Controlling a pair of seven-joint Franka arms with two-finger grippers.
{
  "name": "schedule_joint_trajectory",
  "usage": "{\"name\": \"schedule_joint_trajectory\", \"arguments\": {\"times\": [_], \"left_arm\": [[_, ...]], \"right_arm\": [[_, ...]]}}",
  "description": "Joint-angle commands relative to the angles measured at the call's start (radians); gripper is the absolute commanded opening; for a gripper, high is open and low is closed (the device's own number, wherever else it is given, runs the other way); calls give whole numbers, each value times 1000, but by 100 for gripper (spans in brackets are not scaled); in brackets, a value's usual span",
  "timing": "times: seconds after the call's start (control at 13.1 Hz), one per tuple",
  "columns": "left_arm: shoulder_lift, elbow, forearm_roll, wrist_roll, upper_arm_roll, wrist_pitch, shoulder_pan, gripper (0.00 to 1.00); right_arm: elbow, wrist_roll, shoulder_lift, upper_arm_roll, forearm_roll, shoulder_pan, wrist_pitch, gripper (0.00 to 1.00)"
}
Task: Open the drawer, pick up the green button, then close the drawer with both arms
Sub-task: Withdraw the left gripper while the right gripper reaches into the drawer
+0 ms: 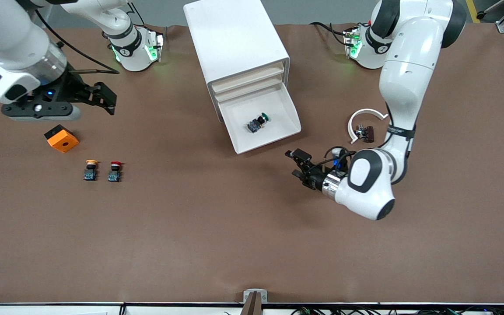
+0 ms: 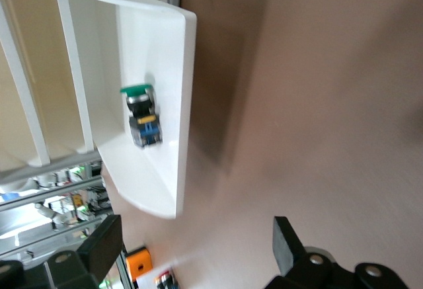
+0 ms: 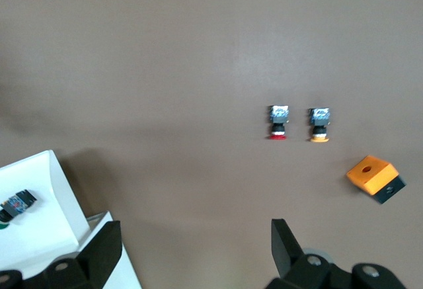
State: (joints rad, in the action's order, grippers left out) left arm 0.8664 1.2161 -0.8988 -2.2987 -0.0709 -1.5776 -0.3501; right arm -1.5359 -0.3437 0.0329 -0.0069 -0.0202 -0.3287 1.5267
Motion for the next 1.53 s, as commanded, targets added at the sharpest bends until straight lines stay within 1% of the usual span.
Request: {"name": "schedule_joint_trajectory", "arguments": {"times": [0.0,0.08,0.23,0.31,0.46,0.53,0.69,0.84,0.92,0.99,1.22,1.37,1.45], "left_arm": [[-97,-29,61,68,-36,13,-1,100],[-139,-27,95,117,-65,13,-1,100],[-200,-29,161,203,-113,8,-7,100],[-230,-27,173,246,-124,8,-3,100],[-288,-26,210,320,-167,8,-3,100],[-314,-26,250,355,-173,10,-3,100],[-363,-24,354,433,-173,10,-1,100],[-377,-24,414,522,-171,10,0,100],[-382,-24,437,613,-171,11,2,100],[-398,-23,463,704,-175,11,0,100],[-432,-15,555,1000,-170,18,-3,100],[-454,2,581,1114,-168,25,-3,100],[-460,8,603,1162,-168,49,-4,100]], "right_arm": [[20,-127,59,-8,11,-74,-13,100],[19,-147,68,-10,17,-126,-16,100],[19,-304,105,-8,34,-179,-4,100],[20,-349,125,-8,75,-200,15,100],[19,-402,166,-11,201,-202,56,100],[20,-460,189,-12,215,-207,59,100],[19,-616,219,-12,214,-251,108,100],[17,-794,263,-12,204,-308,176,100],[17,-849,289,-12,206,-328,211,100],[17,-888,312,-12,206,-338,230,100],[17,-905,370,-12,204,-380,315,100],[17,-916,403,-12,207,-398,336,100],[19,-940,416,-12,209,-403,352,100]]}}
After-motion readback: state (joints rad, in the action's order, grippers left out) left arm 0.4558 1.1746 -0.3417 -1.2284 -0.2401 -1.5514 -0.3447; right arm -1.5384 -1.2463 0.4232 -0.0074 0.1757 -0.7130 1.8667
